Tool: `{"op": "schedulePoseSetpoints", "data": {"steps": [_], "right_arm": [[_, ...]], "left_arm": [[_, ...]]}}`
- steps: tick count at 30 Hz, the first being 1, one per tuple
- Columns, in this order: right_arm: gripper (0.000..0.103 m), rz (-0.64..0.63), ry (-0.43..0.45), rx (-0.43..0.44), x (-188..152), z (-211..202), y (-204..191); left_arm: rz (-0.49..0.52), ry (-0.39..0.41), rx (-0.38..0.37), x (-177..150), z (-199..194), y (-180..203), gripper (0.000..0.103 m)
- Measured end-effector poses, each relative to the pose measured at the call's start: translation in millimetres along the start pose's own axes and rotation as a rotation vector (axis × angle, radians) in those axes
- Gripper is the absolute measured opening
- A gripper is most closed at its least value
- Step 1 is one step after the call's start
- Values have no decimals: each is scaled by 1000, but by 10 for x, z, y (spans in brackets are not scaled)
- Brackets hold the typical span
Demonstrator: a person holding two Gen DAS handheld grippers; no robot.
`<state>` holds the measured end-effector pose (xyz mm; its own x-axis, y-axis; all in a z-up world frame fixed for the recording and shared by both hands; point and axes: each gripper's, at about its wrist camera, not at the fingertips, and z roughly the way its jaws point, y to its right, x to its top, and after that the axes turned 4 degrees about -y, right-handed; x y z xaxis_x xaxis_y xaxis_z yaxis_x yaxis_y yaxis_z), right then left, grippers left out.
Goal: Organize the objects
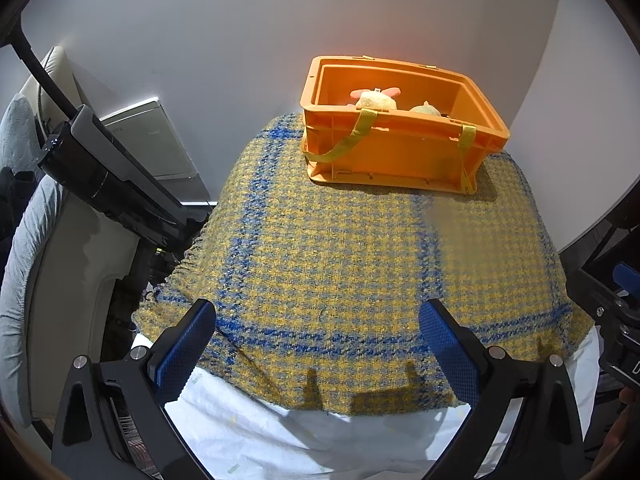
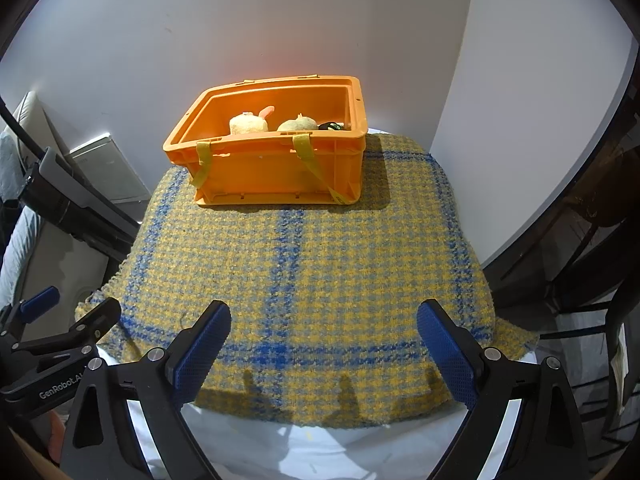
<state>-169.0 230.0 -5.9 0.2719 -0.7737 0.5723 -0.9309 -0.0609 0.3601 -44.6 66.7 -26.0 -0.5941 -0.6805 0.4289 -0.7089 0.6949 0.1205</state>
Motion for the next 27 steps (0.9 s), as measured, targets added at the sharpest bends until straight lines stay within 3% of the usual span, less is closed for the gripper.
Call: {"op": "schedulePoseSetpoints", "data": {"steps": [27], "right_arm": [[94,11,-12,2,1,3,-29]], "left_arm": [[-18,9,12,-8,2,-7,103]]}}
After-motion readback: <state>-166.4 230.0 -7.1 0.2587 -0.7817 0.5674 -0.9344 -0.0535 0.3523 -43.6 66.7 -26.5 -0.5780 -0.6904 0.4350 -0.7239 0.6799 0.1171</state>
